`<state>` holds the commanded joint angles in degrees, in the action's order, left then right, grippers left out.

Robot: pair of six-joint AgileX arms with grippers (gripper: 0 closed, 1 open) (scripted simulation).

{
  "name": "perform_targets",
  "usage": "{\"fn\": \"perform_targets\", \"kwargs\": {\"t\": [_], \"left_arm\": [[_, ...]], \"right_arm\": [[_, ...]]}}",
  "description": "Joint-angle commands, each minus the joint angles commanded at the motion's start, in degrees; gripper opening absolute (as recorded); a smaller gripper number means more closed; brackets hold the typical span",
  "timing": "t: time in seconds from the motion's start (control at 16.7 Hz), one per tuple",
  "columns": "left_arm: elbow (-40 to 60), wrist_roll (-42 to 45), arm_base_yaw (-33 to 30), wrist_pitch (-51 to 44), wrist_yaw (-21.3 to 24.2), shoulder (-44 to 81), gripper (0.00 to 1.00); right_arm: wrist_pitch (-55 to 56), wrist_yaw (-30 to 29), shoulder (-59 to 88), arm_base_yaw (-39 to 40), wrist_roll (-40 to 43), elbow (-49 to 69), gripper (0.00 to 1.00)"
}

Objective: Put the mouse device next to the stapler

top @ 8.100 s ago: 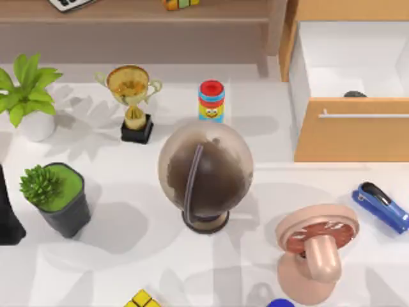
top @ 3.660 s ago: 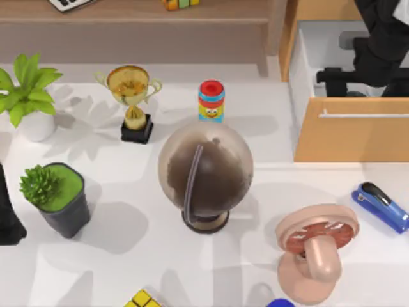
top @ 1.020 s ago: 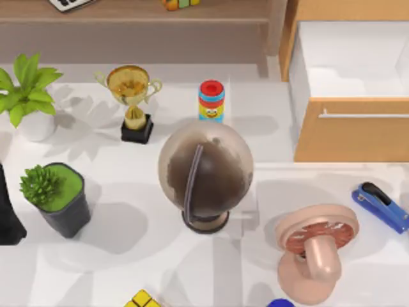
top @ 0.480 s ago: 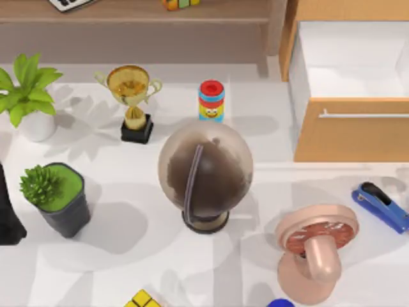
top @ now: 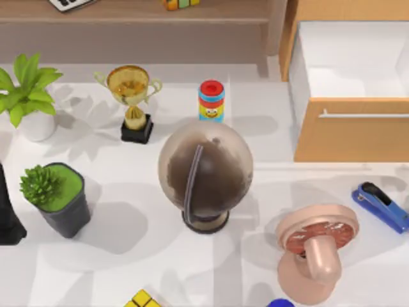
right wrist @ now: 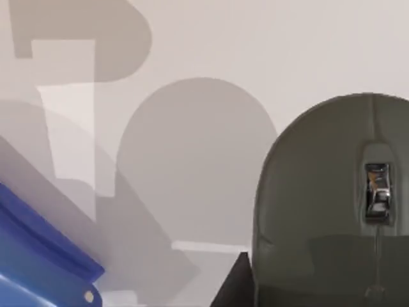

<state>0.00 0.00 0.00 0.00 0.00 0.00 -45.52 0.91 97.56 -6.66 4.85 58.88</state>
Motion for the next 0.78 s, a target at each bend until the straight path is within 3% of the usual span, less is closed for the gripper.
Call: {"fn": "perform_targets", "kwargs": {"t": [0.78], "left_arm": [[0.00, 0.00, 0.00, 0.00, 0.00, 0.00, 1.00]], "right_arm": [[-3.51, -0.60, 1.11, -0.72, -8.37, 0.34, 0.00]]}}
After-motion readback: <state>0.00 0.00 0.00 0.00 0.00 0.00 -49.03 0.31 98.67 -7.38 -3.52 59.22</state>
